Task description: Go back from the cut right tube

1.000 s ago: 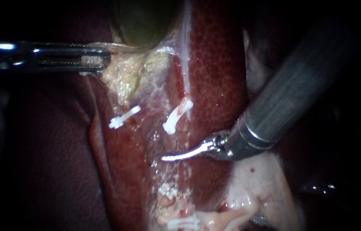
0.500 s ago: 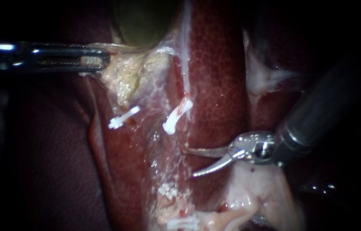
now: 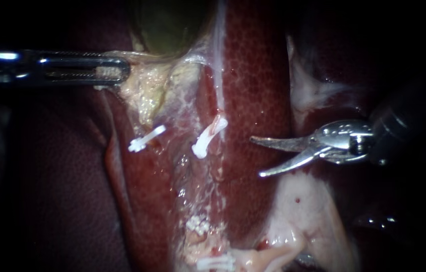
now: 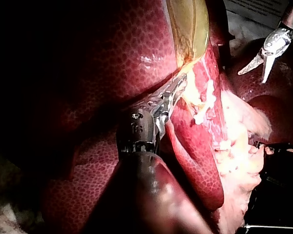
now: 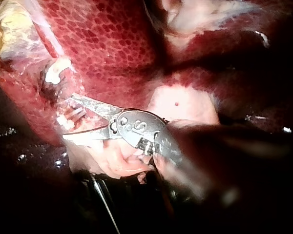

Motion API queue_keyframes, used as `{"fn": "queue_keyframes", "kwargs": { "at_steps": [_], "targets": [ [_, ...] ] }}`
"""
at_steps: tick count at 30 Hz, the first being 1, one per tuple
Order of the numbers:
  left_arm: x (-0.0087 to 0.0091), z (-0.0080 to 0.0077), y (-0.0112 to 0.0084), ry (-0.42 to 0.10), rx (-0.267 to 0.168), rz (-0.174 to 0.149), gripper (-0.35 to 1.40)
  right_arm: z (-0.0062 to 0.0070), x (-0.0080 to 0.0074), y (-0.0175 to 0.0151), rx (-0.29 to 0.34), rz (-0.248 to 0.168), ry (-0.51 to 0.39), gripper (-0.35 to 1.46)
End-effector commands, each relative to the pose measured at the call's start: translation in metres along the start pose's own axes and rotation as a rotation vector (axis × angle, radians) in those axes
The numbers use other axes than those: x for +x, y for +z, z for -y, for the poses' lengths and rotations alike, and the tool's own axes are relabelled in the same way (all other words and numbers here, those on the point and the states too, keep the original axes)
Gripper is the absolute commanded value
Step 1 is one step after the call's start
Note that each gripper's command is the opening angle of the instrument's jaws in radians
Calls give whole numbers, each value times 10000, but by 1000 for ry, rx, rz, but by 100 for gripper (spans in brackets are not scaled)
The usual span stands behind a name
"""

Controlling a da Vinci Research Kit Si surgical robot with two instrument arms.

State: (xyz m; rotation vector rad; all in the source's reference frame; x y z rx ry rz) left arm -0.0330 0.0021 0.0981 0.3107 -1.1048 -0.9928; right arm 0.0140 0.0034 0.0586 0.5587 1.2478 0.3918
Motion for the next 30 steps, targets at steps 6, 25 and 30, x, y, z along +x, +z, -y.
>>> {"fn": "queue_keyframes", "kwargs": {
  "at_steps": [6,25,30],
  "targets": [
    [14,3,11,9,-4,-14,-8,1,3,-5,-14,-2,-5,143],
    [71,23,73,5,29,-86,-8,1,3,-5,-14,-5,-4,143],
    [70,23,73,5,30,-86,-8,1,3,-5,-14,-5,-5,143]
  ]
}}
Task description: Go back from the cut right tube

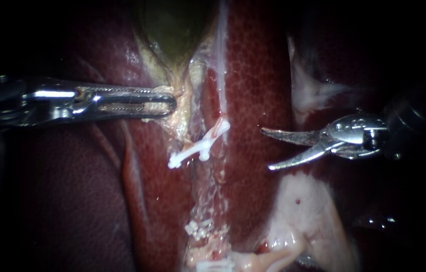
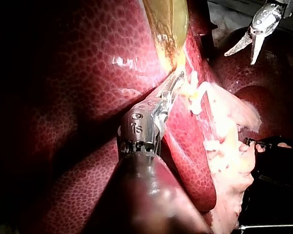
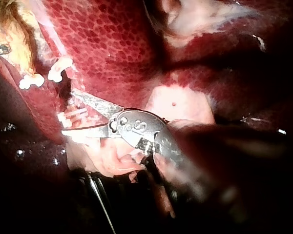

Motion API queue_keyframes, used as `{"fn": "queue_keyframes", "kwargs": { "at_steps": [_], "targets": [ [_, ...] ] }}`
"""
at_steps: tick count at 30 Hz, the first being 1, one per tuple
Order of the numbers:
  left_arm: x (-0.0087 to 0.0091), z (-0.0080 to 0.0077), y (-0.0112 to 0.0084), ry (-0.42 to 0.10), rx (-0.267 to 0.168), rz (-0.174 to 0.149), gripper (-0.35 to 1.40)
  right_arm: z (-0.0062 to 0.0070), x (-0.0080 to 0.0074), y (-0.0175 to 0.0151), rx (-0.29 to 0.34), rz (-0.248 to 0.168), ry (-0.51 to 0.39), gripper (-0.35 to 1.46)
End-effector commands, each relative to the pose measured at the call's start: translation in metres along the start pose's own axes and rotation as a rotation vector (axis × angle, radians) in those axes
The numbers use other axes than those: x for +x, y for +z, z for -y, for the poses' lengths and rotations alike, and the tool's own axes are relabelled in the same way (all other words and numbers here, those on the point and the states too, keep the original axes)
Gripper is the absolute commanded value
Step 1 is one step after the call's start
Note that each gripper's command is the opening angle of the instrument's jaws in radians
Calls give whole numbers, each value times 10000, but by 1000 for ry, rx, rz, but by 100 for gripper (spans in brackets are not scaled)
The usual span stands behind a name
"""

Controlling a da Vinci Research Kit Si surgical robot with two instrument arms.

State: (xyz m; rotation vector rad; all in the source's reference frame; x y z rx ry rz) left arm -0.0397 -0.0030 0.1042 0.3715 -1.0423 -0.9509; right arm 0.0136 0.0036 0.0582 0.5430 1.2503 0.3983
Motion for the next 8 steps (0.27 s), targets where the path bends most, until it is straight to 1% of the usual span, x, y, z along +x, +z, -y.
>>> {"fn": "queue_keyframes", "kwargs": {
  "at_steps": [1,8],
  "targets": [
    [0,0,0,0,0,0,-8,0,0,0,0,0,0,143],
    [-1,0,1,0,2,-1,-8,1,0,1,0,0,0,143]
  ]
}}
